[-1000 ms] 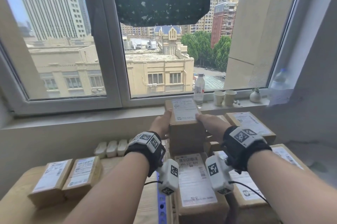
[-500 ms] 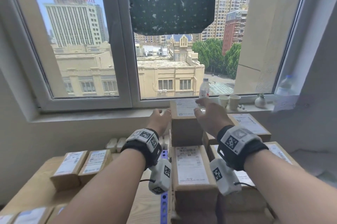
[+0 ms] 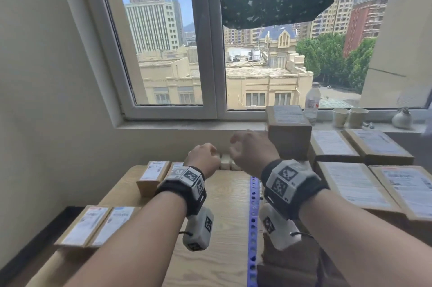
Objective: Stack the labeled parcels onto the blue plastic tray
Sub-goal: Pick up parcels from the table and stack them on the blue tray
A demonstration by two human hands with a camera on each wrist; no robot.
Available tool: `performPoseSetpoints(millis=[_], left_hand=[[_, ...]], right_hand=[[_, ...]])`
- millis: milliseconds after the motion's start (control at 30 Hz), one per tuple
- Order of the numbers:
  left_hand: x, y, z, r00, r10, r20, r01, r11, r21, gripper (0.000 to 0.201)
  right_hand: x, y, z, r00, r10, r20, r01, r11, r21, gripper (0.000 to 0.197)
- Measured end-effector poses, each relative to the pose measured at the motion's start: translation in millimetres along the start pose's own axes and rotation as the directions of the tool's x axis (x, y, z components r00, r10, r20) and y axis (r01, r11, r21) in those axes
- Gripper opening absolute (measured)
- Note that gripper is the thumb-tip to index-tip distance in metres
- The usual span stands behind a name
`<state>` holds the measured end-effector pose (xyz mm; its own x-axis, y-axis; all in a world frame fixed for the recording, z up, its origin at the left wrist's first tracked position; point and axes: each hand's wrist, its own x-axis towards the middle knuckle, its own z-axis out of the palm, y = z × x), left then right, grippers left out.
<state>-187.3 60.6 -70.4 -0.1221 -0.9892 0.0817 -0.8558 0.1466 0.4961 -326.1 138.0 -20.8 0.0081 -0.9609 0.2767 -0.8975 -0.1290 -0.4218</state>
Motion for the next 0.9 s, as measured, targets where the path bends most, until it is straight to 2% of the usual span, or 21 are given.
performPoseSetpoints(millis=[333,600,900], left_hand=[[31,-106,-22,0.994,-0.106,0.017,0.107,0.993,-0.04,0.04],[101,-197,-48,0.992,-0.117,0.048,0.12,0.99,-0.071,0.037],[170,-293,-53,0.982,-0.101,0.162,0.114,0.991,-0.076,0.037]], right_hand=[[48,-61,92,0.996,0.004,0.085,-0.003,1.0,-0.008,0.03],[121,-108,173,0.988,0.082,0.135,-0.076,0.996,-0.051,0.033],[185,-142,267,0.951,0.214,0.223,-0.203,0.977,-0.072,0.034]])
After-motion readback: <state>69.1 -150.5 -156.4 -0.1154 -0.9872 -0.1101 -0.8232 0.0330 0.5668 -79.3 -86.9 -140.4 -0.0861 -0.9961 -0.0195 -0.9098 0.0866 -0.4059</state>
